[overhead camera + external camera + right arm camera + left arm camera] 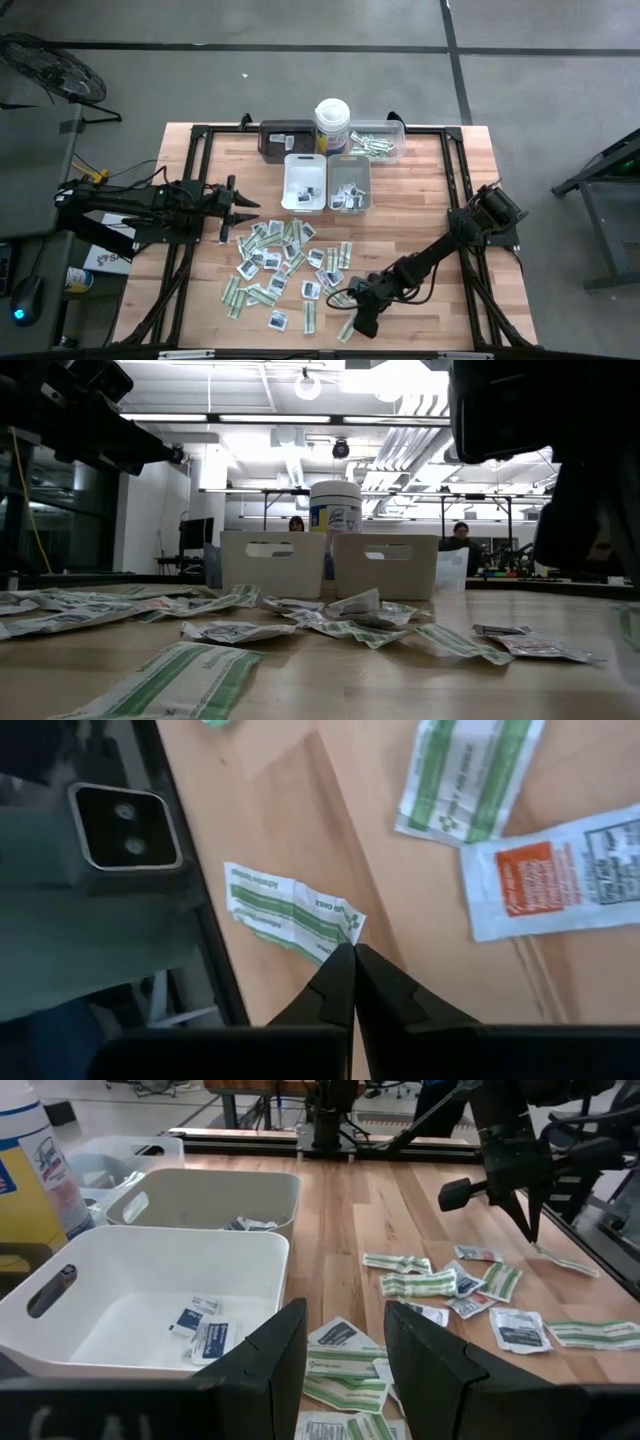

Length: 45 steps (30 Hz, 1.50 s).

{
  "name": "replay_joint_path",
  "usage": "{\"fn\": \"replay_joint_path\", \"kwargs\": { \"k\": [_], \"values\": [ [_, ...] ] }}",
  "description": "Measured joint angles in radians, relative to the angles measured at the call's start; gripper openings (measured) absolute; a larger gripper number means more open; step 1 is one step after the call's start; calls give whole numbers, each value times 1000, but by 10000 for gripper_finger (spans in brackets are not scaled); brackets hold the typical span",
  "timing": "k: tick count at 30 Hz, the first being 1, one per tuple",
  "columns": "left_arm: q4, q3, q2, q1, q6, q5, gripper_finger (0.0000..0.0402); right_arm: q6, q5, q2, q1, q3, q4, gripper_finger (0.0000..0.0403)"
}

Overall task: Pick & Place First Aid Supplies
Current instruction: Put the band aid into the transparent bin

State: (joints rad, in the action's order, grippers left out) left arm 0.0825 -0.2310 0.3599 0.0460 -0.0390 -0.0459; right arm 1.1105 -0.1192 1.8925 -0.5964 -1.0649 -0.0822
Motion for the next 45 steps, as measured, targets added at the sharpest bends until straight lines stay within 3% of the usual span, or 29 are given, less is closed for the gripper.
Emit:
{"fn": "replay_joint_path", "kwargs": {
  "k": [12,27,37,45],
  "values": [
    [22,0,0,0,-18,6,133,3,53,-10,7,-1,42,0],
    [31,0,0,0,-19,3,133,-75,446,-214,72,-1,-45,0],
    [33,0,0,0,-31,2,133,-106,685,-422,240,-1,-214,0],
    [32,0,0,0,-72,2,133,-131,796,-666,447,-1,-456,0]
  ]
}}
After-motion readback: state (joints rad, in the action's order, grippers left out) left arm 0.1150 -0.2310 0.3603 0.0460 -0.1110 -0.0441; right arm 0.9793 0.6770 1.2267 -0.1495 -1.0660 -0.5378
